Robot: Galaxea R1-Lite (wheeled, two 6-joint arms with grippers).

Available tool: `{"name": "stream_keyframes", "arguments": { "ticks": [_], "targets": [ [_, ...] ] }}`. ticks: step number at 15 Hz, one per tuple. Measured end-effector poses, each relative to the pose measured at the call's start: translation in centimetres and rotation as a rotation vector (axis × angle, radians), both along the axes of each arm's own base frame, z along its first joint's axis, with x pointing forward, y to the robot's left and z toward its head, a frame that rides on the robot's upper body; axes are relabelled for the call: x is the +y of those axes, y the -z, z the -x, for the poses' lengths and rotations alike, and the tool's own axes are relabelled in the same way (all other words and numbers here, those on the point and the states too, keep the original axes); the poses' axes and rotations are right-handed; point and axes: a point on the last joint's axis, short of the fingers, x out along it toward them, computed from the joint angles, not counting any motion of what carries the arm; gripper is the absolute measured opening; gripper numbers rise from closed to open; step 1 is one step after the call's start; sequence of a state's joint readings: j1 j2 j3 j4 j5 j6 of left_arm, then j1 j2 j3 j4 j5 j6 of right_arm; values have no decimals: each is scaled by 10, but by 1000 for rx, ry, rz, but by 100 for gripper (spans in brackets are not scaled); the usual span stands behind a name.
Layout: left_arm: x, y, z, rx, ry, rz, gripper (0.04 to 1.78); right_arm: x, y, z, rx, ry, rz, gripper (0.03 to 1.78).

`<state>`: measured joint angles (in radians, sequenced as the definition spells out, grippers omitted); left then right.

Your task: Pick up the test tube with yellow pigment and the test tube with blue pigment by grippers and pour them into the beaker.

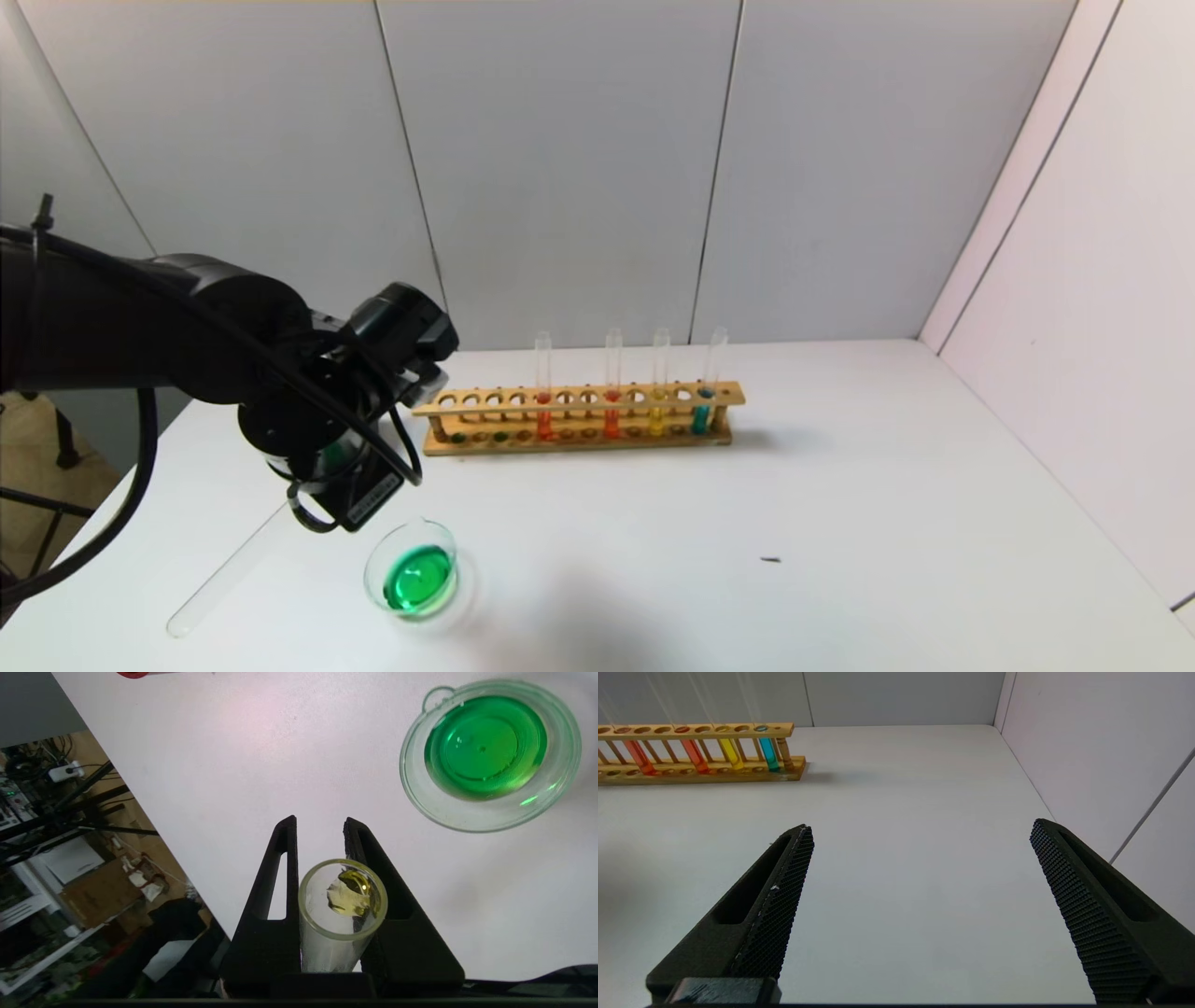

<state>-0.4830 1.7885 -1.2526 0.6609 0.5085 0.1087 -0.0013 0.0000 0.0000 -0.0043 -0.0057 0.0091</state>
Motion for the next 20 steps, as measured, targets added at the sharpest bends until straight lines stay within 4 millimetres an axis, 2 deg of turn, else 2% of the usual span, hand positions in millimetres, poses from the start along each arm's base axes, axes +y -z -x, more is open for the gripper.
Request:
{"name": "stream_keyframes", "arguments": {
  "ticks": [7, 11, 15, 20],
  "targets": [
    [43, -33, -24, -258, -117, 189, 37, 0, 0, 0, 0, 0, 0, 170],
    [69, -46, -46, -428, -183, 273, 37, 0, 0, 0, 0, 1, 0, 170],
    [86, -44, -73, -558, -220, 303, 37, 0, 0, 0, 0, 1, 0, 170],
    [96, -33, -106, -615, -255, 314, 37, 0, 0, 0, 0, 1, 0, 170]
  ]
}}
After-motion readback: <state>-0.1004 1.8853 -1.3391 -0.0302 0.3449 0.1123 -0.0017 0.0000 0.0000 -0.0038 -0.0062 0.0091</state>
